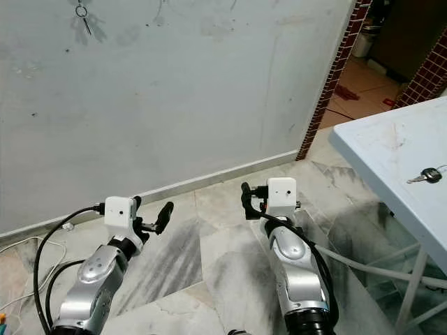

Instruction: Hang keys on a hook

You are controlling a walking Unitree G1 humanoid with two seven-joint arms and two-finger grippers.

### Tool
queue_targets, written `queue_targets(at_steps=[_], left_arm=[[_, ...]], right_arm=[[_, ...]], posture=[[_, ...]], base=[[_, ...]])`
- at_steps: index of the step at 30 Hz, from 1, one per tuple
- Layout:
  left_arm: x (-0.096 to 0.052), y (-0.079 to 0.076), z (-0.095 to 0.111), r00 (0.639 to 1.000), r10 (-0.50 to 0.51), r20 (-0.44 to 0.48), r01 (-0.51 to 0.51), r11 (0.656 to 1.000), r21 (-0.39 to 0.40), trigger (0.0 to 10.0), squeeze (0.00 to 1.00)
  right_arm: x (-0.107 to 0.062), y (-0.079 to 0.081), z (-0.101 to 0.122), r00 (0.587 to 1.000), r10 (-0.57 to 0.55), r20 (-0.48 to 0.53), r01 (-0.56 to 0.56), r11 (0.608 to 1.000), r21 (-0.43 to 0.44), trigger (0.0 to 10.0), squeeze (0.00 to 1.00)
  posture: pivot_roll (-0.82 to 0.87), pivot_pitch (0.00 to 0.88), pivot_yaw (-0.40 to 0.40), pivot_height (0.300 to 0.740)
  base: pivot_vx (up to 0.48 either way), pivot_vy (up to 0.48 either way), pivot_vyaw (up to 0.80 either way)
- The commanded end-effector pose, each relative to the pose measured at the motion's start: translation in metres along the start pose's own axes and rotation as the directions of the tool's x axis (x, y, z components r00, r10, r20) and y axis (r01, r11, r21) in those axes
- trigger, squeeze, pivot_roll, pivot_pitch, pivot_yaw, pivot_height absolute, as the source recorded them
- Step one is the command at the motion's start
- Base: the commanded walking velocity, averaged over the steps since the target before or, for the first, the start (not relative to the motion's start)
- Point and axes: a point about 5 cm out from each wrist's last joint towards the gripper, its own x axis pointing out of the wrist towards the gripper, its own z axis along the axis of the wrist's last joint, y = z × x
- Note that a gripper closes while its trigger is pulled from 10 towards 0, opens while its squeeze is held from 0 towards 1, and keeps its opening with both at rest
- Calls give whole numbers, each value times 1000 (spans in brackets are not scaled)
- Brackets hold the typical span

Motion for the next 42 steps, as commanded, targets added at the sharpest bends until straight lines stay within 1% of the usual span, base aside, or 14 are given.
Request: queue_targets(at_steps=[1, 5, 6, 8, 9, 10, 11, 13, 15, 17, 18, 23, 33, 42], left_arm=[[1, -2, -2, 1000, -16, -18, 16, 1000, 2, 10000, 0], [2, -5, -1, 1000, -29, -12, 28, 1000, -4, 10000, 0], [2, -6, -1, 1000, -28, -9, 28, 1000, -11, 10000, 0], [2, -6, 0, 1000, -24, -7, 24, 1000, -15, 10000, 0], [2, -6, 0, 1000, -21, -6, 21, 1000, -17, 10000, 0], [3, -5, -1, 1000, -16, -5, 16, 1000, -20, 10000, 0], [3, -5, -1, 1000, -16, -5, 15, 1000, -20, 10000, 0], [4, -5, 0, 1000, -13, -2, 13, 1000, -22, 10000, 0], [5, -6, 0, 1000, -13, -2, 13, 1000, -23, 10000, 0], [6, -6, 1, 1000, -9, 5, 10, 999, -31, 10000, 0], [6, -6, 2, 1000, -5, 11, 6, 999, -38, 10000, 0], [7, -7, 2, 1000, -1, 18, 2, 999, -51, 10000, 0], [9, -9, 4, 1000, -13, 29, 14, 998, -57, 10000, 0], [8, -9, 1, 1000, -22, 22, 23, 998, -52, 10000, 0]], right_arm=[[-2, -9, 1, 1000, -30, -5, 30, 1000, 0, 10000, 0], [-2, -14, 1, 999, -51, -4, 51, 999, 4, 10000, 0], [-1, -14, 1, 998, -55, -1, 55, 998, 20, 10000, 0], [0, -12, 3, 998, -58, 16, 57, 998, 18, 10000, 0], [0, -11, 4, 998, -59, 28, 58, 998, 26, 10000, 0], [0, -10, 7, 997, -62, 50, 59, 996, 63, 10000, 0], [0, -10, 8, 997, -66, 51, 63, 997, 51, 10000, 0], [2, -8, 4, 997, -82, 13, 82, 996, 34, 10000, 0], [3, -7, 2, 997, -77, -7, 77, 996, 41, 10000, 0], [3, -7, 2, 998, -70, -6, 70, 996, 47, 10000, 0], [3, -6, 4, 998, -58, 2, 57, 998, 33, 10000, 0], [6, -10, 7, 998, -63, 9, 62, 997, 34, 10000, 0], [8, -11, 10, 997, -72, 16, 71, 997, 21, 10000, 0], [7, -10, 8, 997, -78, 15, 78, 997, 23, 10000, 0]], posture=[[-54, 104, 39, 740], [-52, 106, 55, 740], [-50, 105, 57, 740], [-46, 107, 60, 740], [-45, 108, 59, 740], [-41, 108, 55, 740], [-41, 108, 55, 740], [-43, 106, 47, 740], [-44, 106, 43, 740], [-46, 102, 37, 740], [-47, 101, 33, 740], [-48, 98, 20, 740], [-40, 102, 22, 740], [-45, 101, 23, 740]], base=[[0, 0, -738], [0, 0, -738], [0, 0, -738], [0, 0, -738], [0, 0, -738], [0, 0, -700], [0, 0, 0], [0, 0, -784], [0, 0, -769], [0, 0, -725], [0, 0, -725], [0, 0, -724], [0, 0, -725], [228, 0, -723]])
